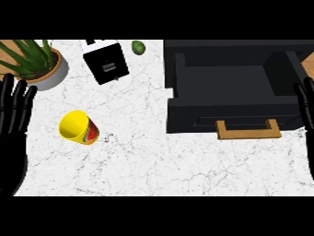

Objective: Pick up the cup, place it into the drawer and close the drawer

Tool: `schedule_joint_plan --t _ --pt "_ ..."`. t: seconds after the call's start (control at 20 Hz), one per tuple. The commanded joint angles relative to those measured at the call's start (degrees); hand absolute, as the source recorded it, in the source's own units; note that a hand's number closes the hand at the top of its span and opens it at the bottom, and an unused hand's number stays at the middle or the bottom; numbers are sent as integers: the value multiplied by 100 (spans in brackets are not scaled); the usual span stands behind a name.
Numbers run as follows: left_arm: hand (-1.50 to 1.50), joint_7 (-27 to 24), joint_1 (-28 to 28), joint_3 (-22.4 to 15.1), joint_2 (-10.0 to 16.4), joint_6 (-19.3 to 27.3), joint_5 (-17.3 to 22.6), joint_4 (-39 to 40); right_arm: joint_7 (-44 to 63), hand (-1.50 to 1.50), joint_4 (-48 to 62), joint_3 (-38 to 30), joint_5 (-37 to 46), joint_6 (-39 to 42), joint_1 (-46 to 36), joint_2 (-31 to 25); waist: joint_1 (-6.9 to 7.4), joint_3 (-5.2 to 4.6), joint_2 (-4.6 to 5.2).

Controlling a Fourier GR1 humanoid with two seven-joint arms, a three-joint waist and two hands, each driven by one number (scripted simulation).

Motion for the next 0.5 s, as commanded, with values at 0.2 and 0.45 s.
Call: schedule_joint_plan --t 0.2,0.45 --pt "-150 -211 -124 -64 580 -1567 1399 208 -226 -150 -25 -25 58 -163 -4 208 123 3 -11" --pt "-150 501 -208 52 384 -1720 2628 906 226 -150 263 69 246 191 -252 -236 129 3 4"
